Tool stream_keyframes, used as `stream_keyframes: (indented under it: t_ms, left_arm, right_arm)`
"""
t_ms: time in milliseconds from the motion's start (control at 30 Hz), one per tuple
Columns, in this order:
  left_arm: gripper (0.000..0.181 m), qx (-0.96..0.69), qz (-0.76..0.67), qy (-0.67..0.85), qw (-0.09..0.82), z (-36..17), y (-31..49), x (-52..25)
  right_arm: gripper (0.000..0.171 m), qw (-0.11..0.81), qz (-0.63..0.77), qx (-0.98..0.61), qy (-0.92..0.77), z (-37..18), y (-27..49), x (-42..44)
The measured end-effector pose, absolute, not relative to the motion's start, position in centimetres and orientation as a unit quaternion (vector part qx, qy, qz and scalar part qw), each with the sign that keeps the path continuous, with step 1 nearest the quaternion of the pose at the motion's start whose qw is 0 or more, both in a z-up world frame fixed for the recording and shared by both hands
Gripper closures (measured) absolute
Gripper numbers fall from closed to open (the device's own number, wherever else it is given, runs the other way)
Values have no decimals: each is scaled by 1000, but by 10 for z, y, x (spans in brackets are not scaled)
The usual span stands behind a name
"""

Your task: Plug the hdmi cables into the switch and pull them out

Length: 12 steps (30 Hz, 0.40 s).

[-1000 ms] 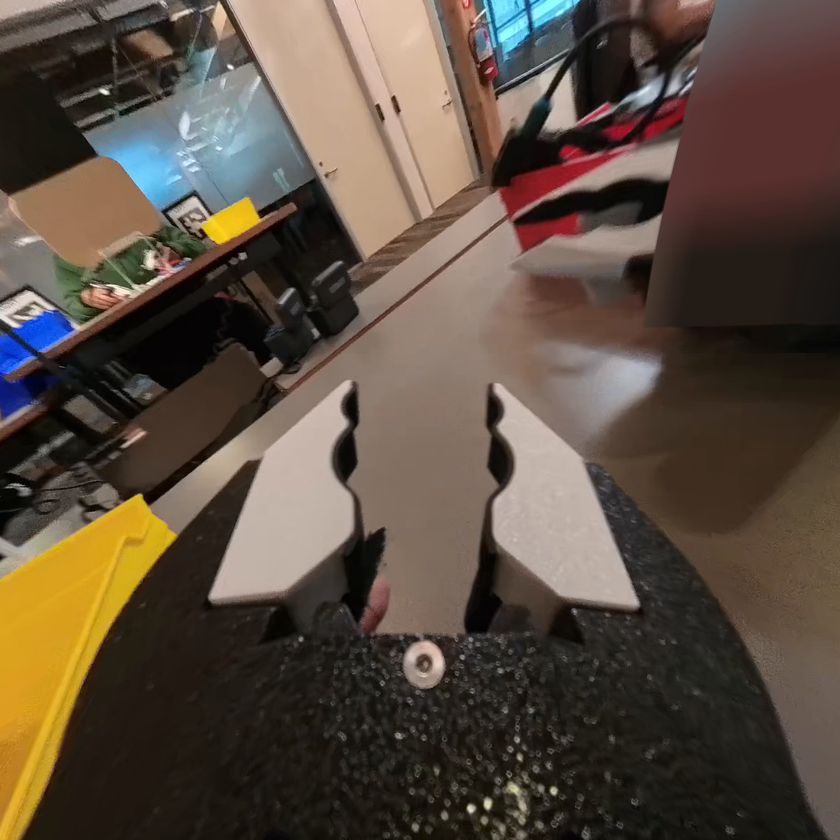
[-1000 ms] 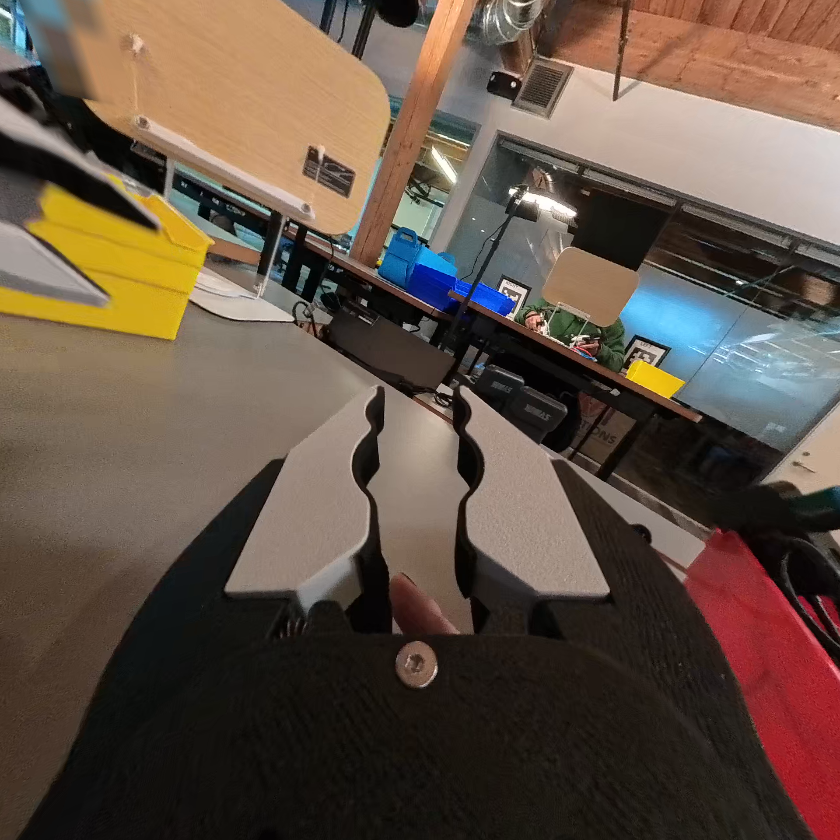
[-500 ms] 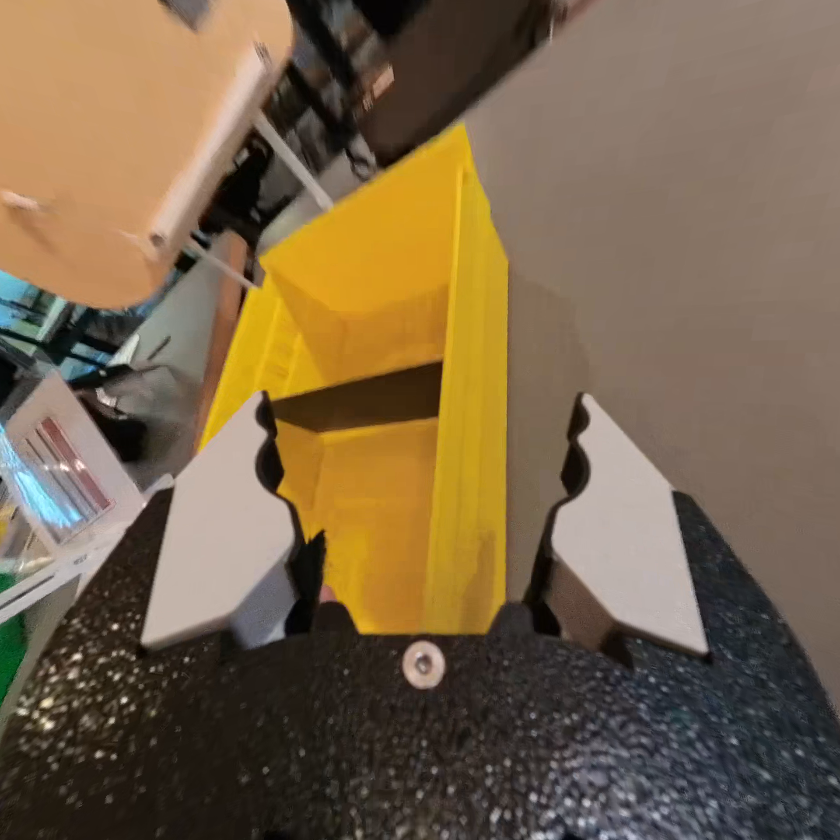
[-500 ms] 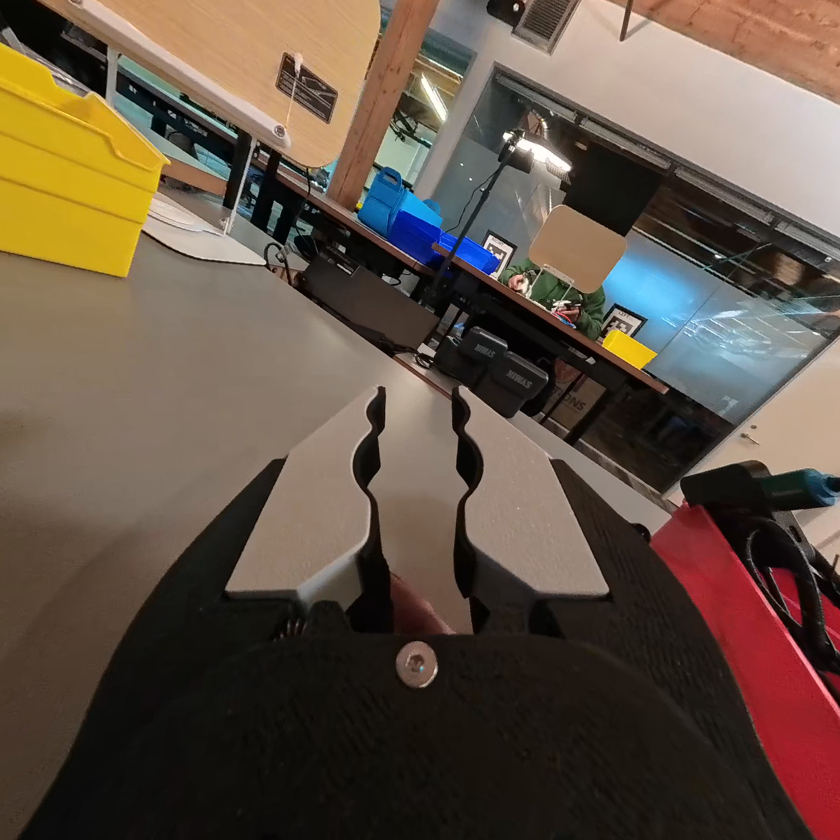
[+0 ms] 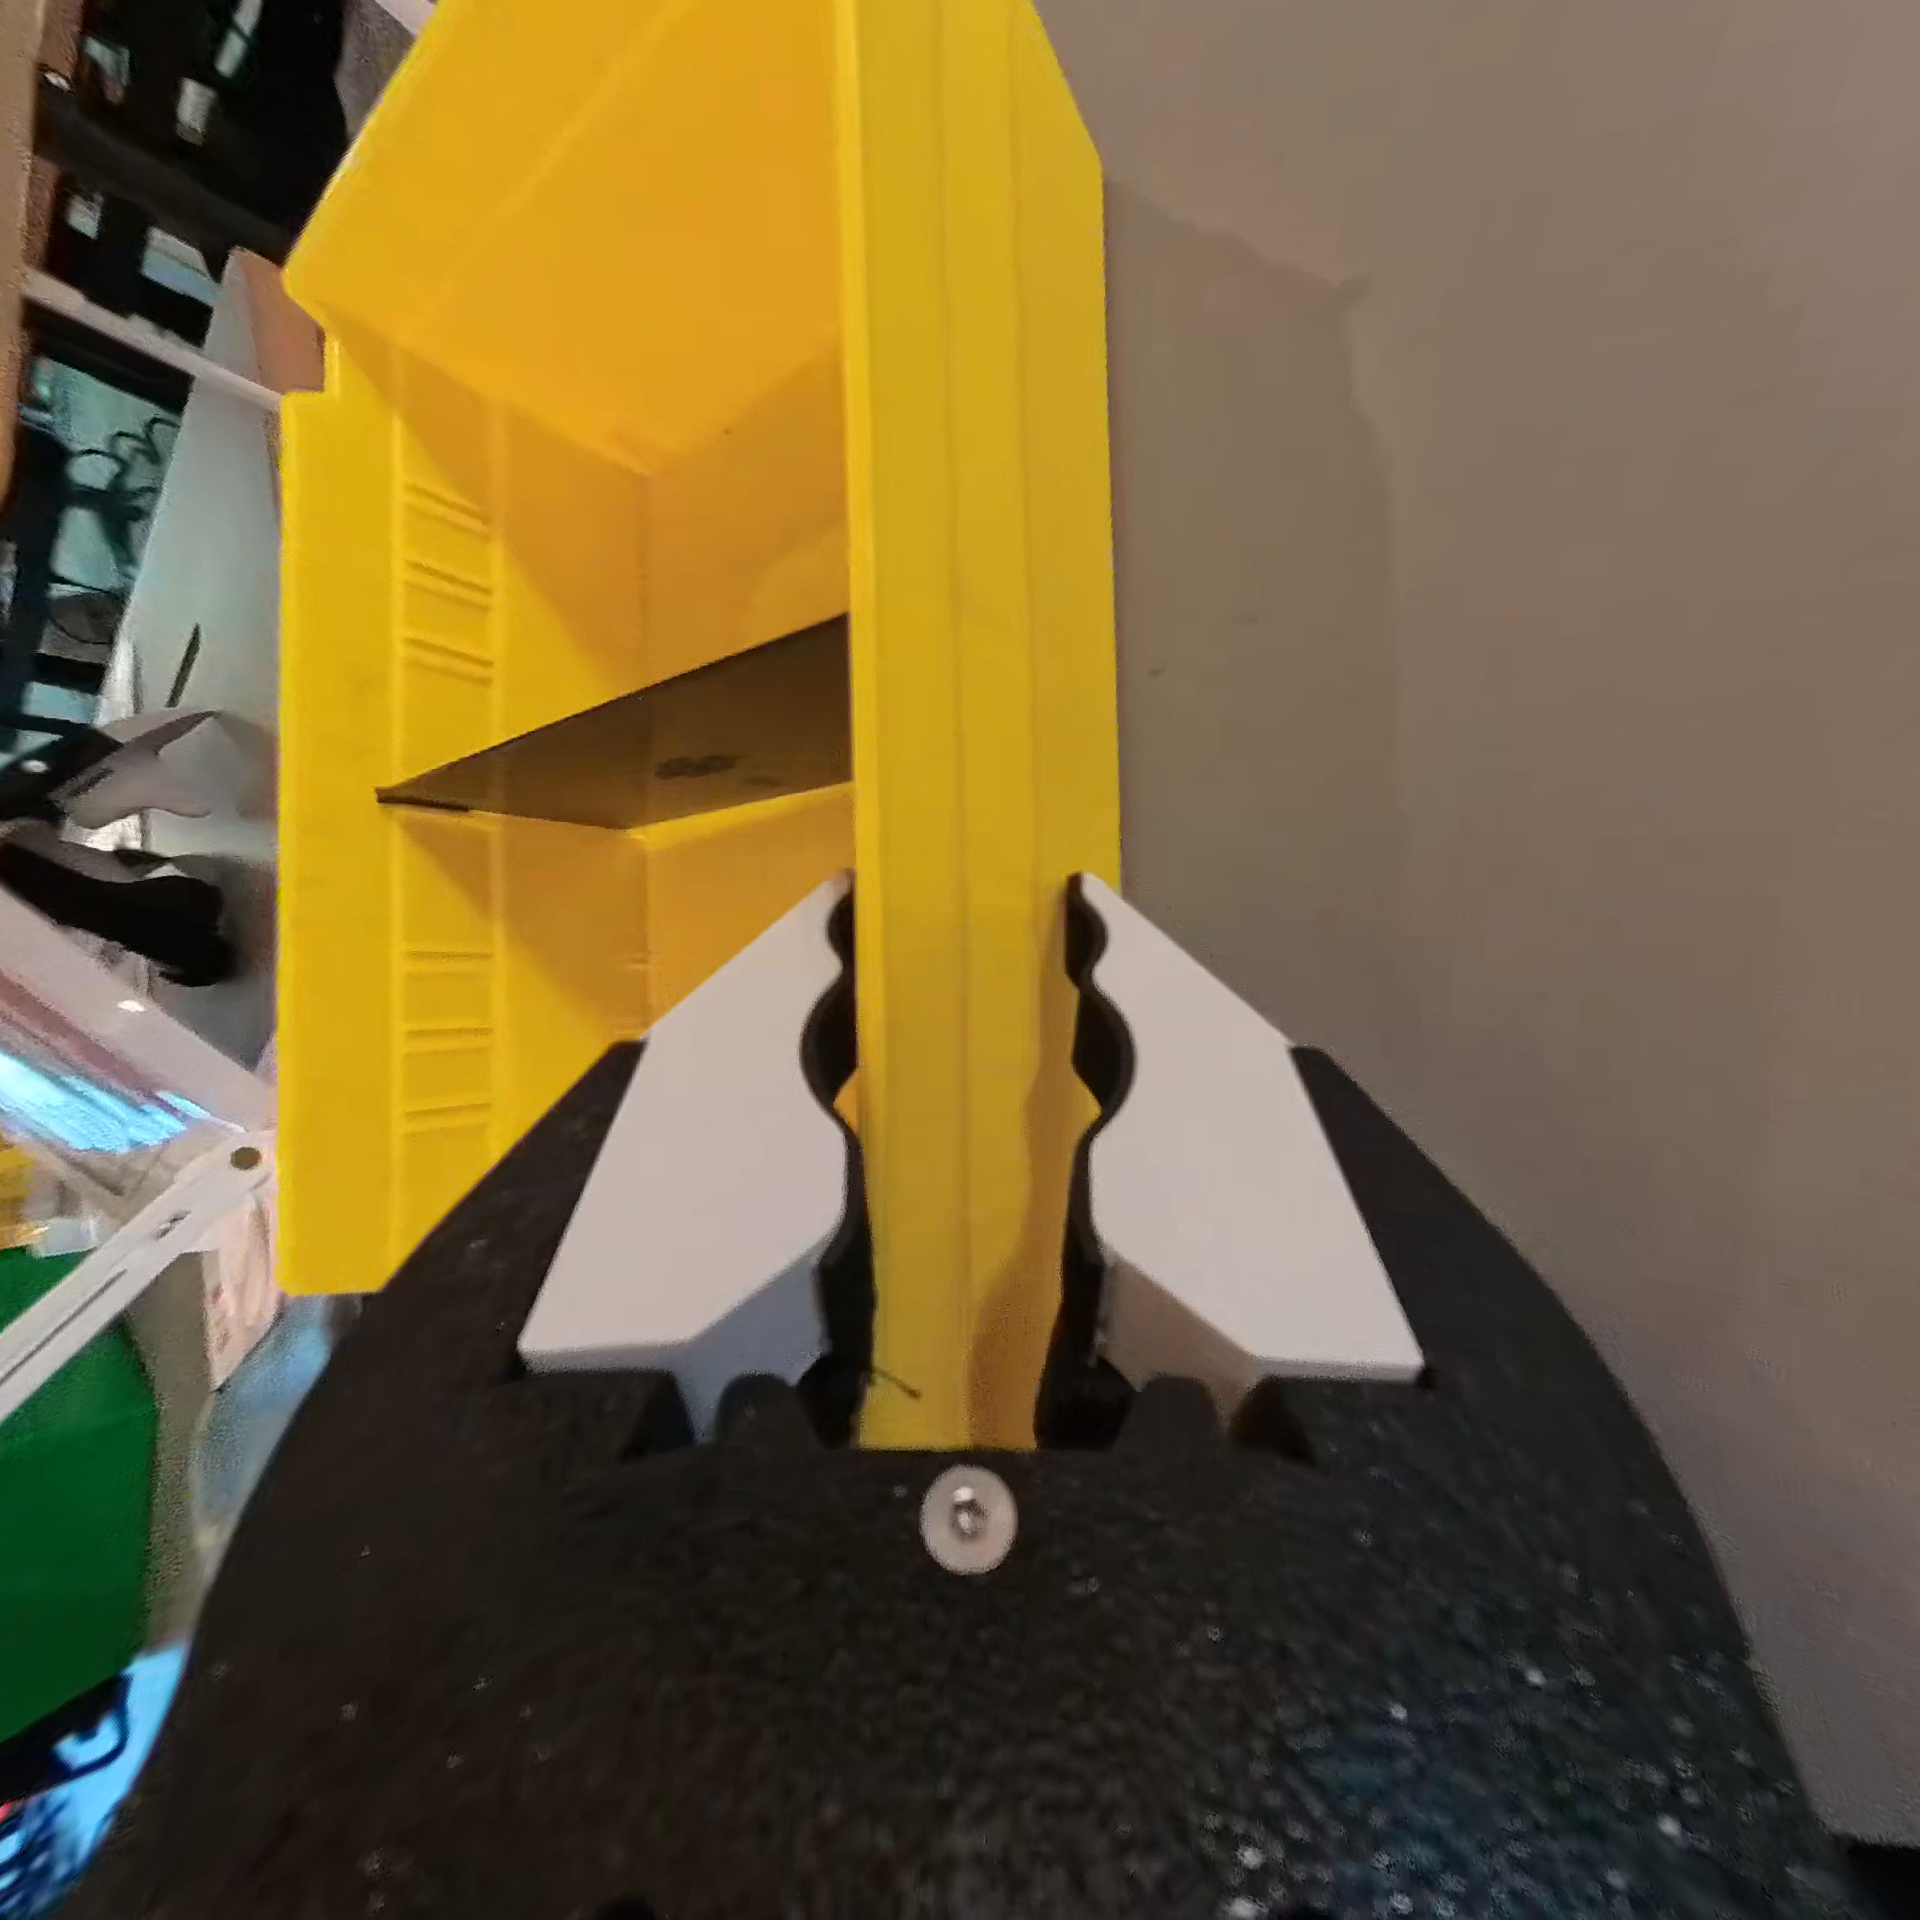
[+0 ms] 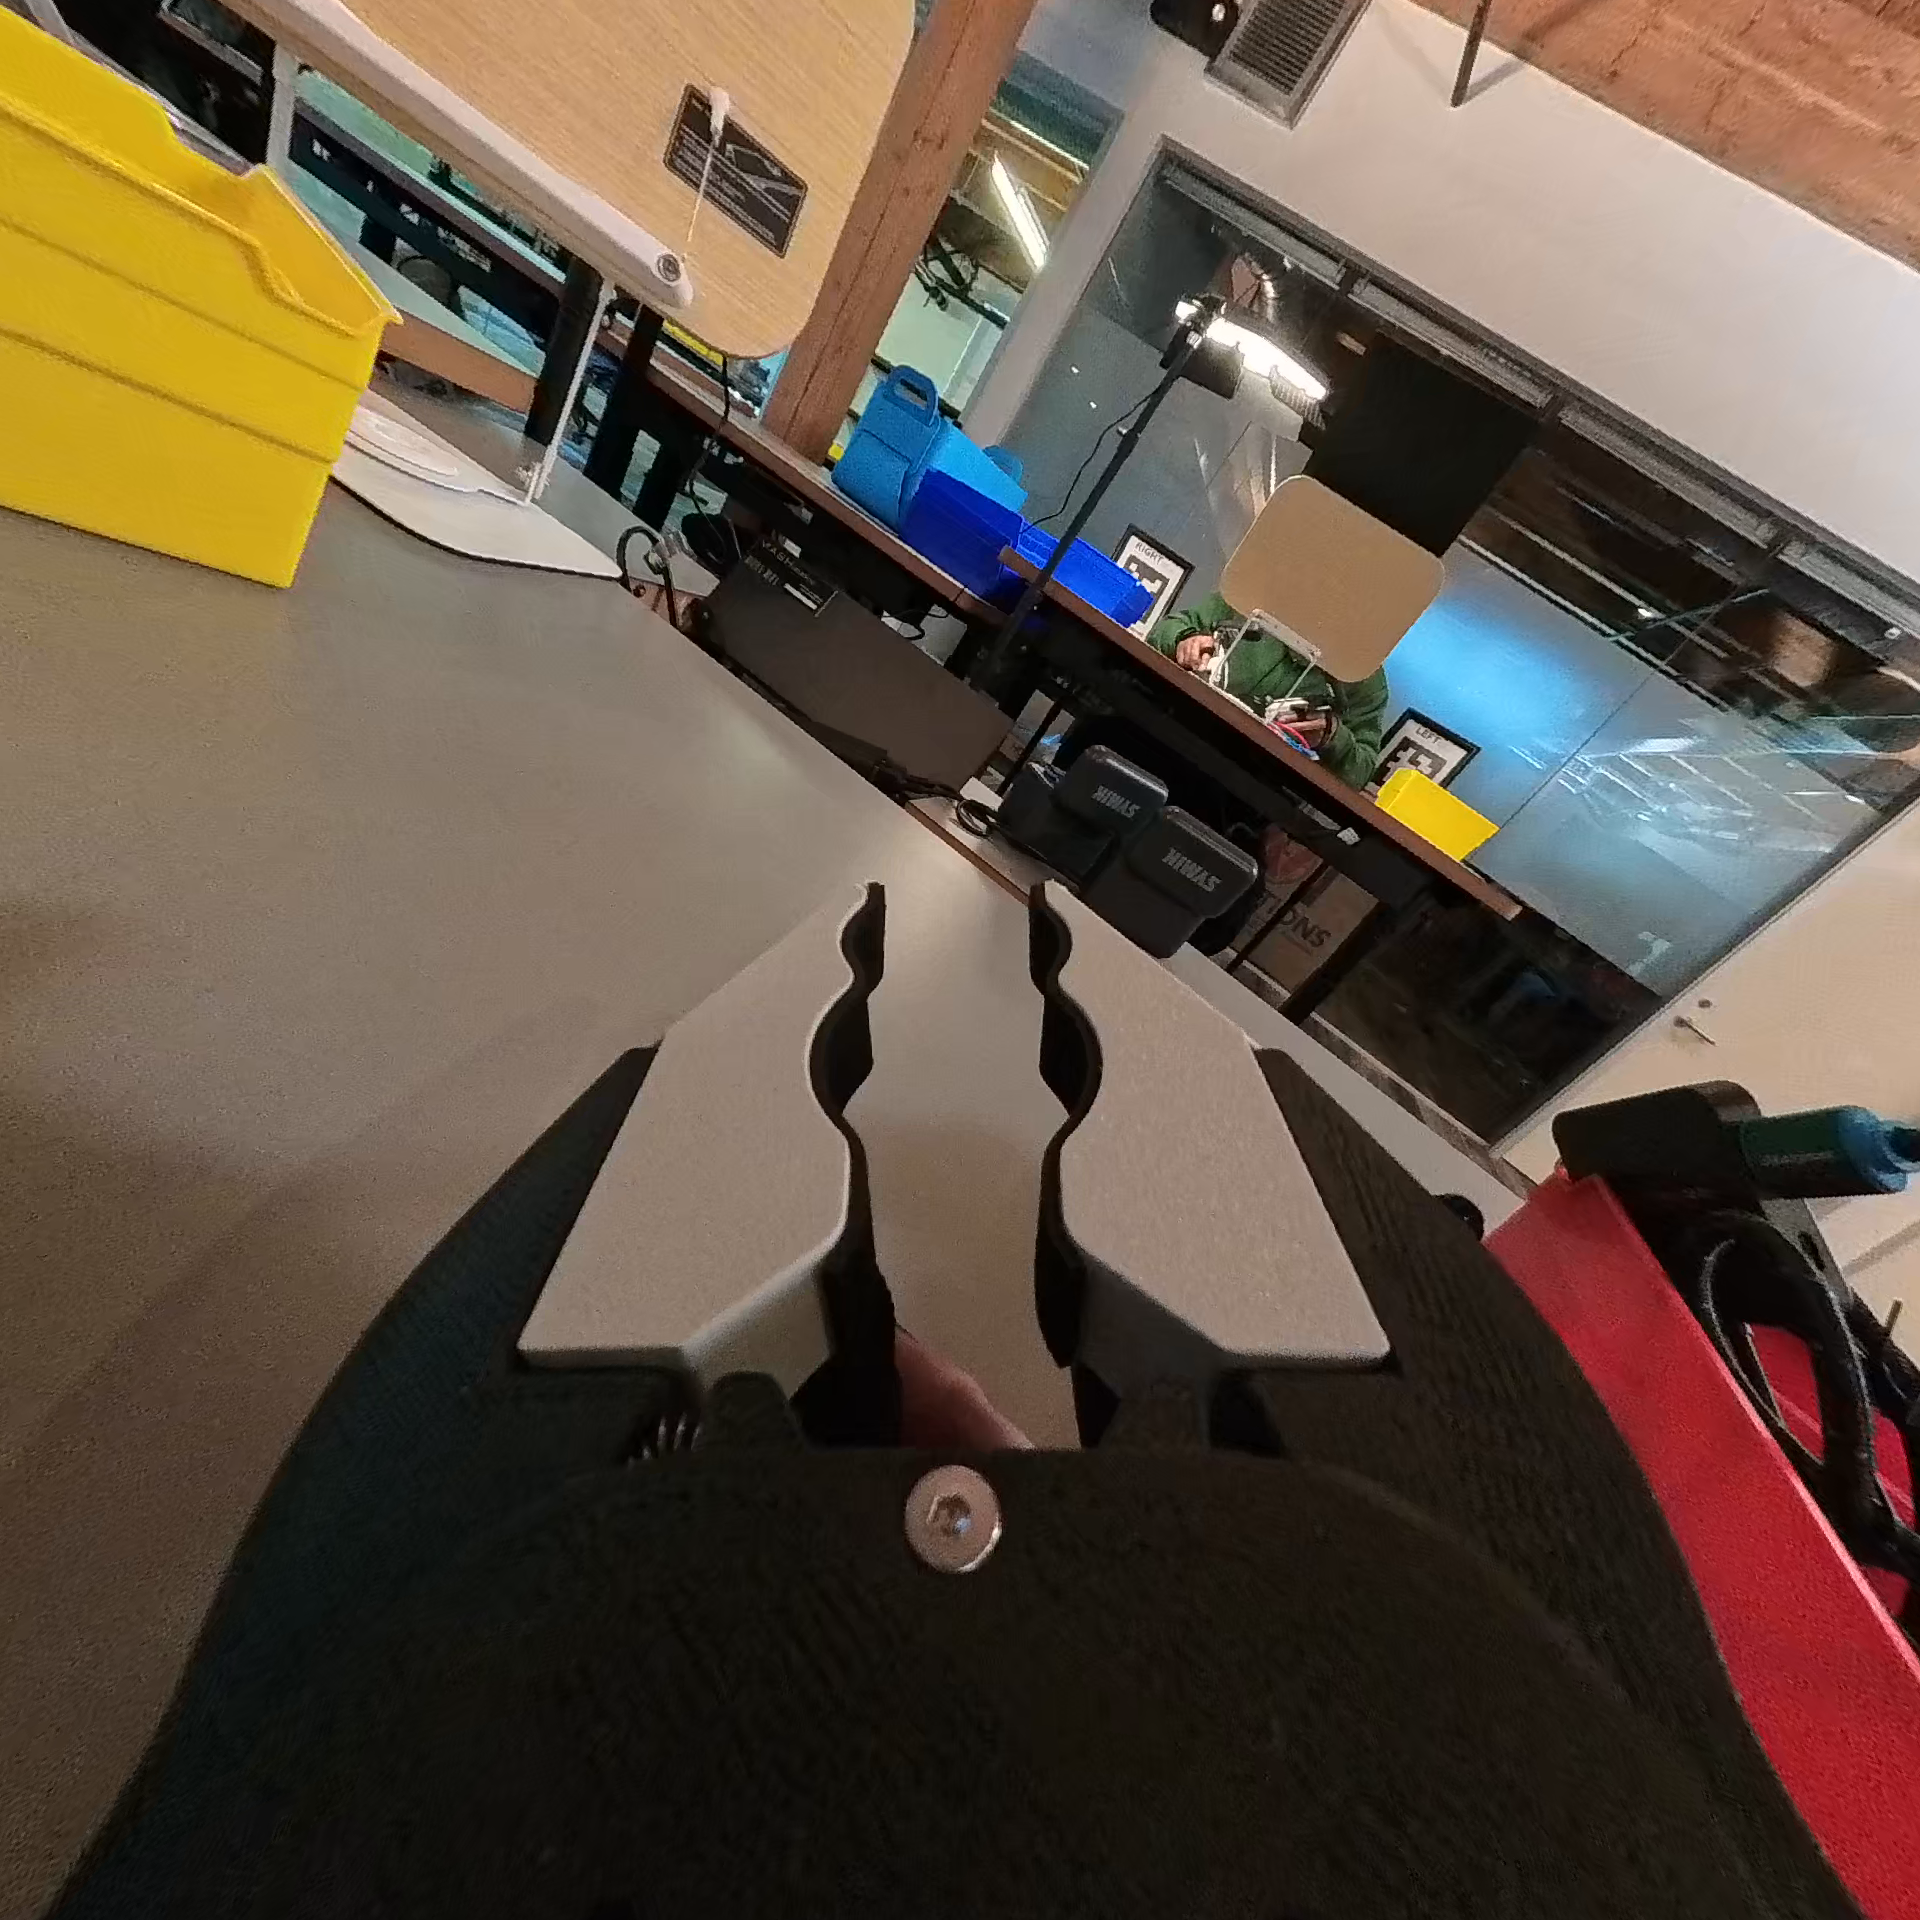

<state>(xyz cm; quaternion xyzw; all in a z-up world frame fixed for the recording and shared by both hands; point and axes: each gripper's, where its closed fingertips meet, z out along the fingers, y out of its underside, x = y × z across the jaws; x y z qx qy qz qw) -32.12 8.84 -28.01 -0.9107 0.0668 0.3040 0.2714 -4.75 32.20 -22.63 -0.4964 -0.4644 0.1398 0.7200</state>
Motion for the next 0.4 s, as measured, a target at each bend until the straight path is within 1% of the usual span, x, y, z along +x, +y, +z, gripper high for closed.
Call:
stream_keyframes:
  t_ms: [67,200,333,400]
  left_arm:
    - [153,-919,283,77,264,-281,85,-319]
    - [162,-927,267,102,242,-283,81,-313]
    - [170,-941,216,95,244,-285,74,-302]
    - [172,-940,206,113,246,-285,72,-297]
  right_arm:
    - [145,719,140,-498,-464,-226,323,-47]
    - [145,718,140,-500,-464,-227,323,-47]
    - [145,717,140,-500,-465,-227,323,-47]
    - [145,717,140,-499,-466,-227,322,-47]
